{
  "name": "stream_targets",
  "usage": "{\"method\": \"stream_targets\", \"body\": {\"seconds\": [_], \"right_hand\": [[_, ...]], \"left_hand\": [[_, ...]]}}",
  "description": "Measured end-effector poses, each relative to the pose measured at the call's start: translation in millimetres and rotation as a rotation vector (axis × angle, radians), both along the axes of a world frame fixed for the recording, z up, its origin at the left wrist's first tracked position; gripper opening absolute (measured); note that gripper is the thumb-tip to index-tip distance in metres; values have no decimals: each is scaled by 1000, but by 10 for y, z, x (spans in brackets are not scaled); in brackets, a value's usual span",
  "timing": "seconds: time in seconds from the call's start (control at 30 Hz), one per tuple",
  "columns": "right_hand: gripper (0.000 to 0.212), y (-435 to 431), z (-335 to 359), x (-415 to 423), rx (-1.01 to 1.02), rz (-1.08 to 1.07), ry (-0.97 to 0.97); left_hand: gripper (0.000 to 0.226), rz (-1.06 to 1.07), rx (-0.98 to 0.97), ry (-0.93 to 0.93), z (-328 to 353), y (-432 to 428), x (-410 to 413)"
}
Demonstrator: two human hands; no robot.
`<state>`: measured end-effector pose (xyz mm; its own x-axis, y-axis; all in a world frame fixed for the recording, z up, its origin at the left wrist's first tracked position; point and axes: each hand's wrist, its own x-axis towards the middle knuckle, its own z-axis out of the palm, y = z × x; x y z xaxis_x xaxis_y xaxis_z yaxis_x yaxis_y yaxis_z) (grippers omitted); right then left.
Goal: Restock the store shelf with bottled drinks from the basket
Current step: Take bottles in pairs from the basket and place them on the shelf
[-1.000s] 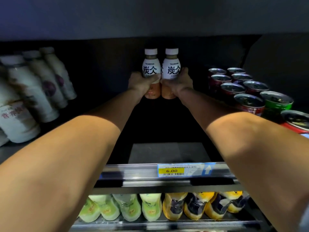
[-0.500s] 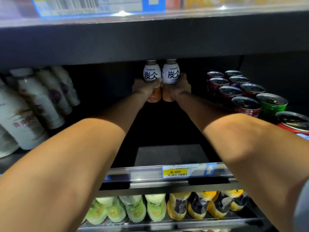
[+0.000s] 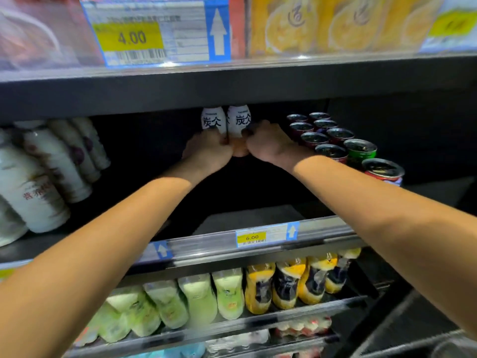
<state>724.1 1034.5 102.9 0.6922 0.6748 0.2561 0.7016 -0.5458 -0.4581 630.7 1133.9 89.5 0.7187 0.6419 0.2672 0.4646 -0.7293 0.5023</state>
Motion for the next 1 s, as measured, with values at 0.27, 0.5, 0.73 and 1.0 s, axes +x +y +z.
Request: {"method": "stream_targets", "body": {"seconds": [0.27, 0.5, 0.73, 1.0], "right_hand": [[21, -1297, 209, -969, -263, -38, -723], [26, -2751, -38, -1242, -342, -423, -617], [46, -4149, -279, -1247, -551, -744, -290], [31, -6004, -823, -691, -655, -894, -10]], "left_hand": [[36, -241, 450, 280, 340, -1094, -652], [40, -651, 657, 56, 220, -2196, -742], [37, -1066, 657, 150, 15, -3689, -338], [29, -1300, 628, 290, -828, -5473, 768]]}}
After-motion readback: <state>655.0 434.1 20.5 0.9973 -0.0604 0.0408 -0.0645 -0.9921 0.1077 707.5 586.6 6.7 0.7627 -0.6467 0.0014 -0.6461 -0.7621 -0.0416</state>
